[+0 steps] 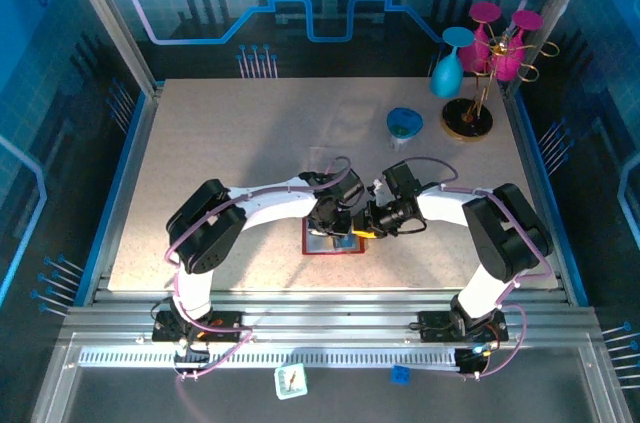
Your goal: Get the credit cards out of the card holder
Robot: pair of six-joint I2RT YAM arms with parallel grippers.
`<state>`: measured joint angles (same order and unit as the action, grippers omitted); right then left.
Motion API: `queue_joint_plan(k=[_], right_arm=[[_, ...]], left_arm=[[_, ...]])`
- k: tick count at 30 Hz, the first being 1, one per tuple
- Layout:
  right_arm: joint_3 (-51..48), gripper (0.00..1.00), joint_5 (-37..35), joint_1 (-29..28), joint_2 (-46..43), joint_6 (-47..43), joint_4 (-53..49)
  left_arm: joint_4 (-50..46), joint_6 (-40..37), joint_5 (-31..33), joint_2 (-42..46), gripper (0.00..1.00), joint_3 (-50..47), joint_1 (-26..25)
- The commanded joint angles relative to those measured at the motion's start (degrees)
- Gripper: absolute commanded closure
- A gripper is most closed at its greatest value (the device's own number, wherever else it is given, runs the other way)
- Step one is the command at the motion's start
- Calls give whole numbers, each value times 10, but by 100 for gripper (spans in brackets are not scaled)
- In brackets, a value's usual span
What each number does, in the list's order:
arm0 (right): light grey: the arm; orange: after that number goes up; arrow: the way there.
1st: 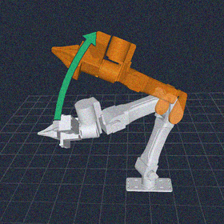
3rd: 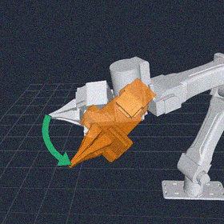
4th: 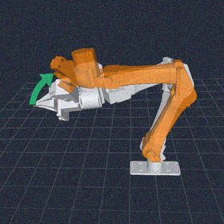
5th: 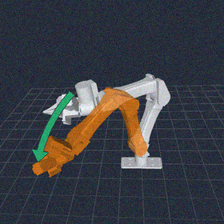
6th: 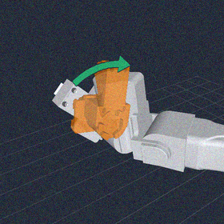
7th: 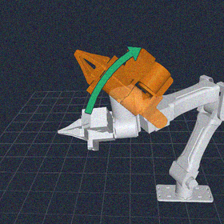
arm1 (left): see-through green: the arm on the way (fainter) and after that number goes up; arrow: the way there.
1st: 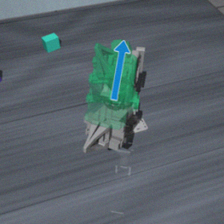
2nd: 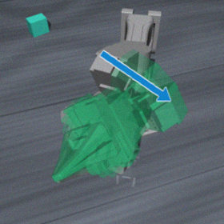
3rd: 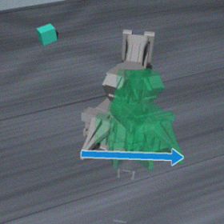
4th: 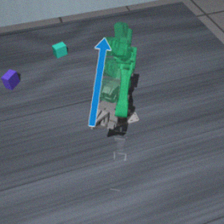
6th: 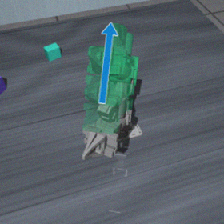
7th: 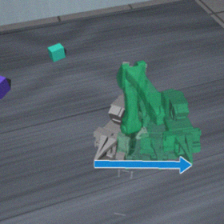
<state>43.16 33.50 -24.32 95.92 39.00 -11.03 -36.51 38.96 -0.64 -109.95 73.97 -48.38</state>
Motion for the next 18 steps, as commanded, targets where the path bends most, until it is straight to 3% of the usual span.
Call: queue_joint_plan(k=[1,7,10,18], right_arm=[[-8,77,9,3,-4,5,3],[-11,77,3,5,-18,6,-3],[-8,77,3,6,-21,5,-6],[-7,77,3,8,-27,5,-10]], left_arm=[[20,44,2,33,84,-19,-2],[54,106,-21,34,82,-32,-2],[78,128,-32,32,69,-43,-3],[67,140,-19,22,66,-39,-2]])
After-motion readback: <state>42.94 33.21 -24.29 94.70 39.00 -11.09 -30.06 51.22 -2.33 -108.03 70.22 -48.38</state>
